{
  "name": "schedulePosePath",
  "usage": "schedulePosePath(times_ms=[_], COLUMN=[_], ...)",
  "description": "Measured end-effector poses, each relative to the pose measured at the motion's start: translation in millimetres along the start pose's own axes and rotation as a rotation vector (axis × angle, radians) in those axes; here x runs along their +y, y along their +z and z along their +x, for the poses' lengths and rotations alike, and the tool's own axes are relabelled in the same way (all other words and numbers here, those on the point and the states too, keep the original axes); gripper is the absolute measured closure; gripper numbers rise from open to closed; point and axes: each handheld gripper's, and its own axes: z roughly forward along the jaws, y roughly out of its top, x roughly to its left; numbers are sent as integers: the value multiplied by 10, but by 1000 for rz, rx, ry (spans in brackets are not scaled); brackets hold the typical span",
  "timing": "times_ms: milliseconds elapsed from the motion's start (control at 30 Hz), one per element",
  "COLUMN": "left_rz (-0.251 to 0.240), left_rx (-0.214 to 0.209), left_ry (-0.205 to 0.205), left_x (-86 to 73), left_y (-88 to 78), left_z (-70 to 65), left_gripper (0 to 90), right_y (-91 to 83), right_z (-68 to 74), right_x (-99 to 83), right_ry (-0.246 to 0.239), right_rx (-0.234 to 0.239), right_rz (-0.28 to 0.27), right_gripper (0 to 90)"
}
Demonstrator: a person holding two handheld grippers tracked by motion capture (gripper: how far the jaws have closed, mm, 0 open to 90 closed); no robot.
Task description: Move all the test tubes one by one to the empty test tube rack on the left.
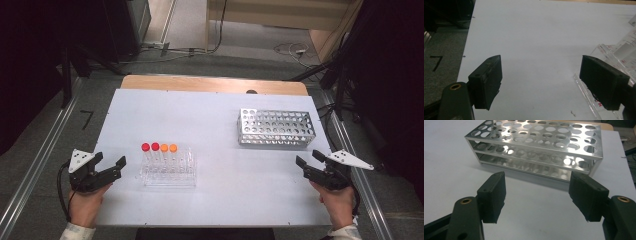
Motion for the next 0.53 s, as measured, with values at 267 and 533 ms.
schedulePosePath(times_ms=[267, 533], left_rz=[5, 10], left_rx=[6, 14], left_ry=[-6, -13], left_x=[-8, -21], left_y=[12, 35], left_z=[12, 44], left_gripper=[189, 189], right_y=[-100, -182], right_z=[-138, -314], right_x=[-104, -232], right_ry=[25, 65], right_rx=[-36, -94], right_rz=[2, 10], right_gripper=[283, 282])
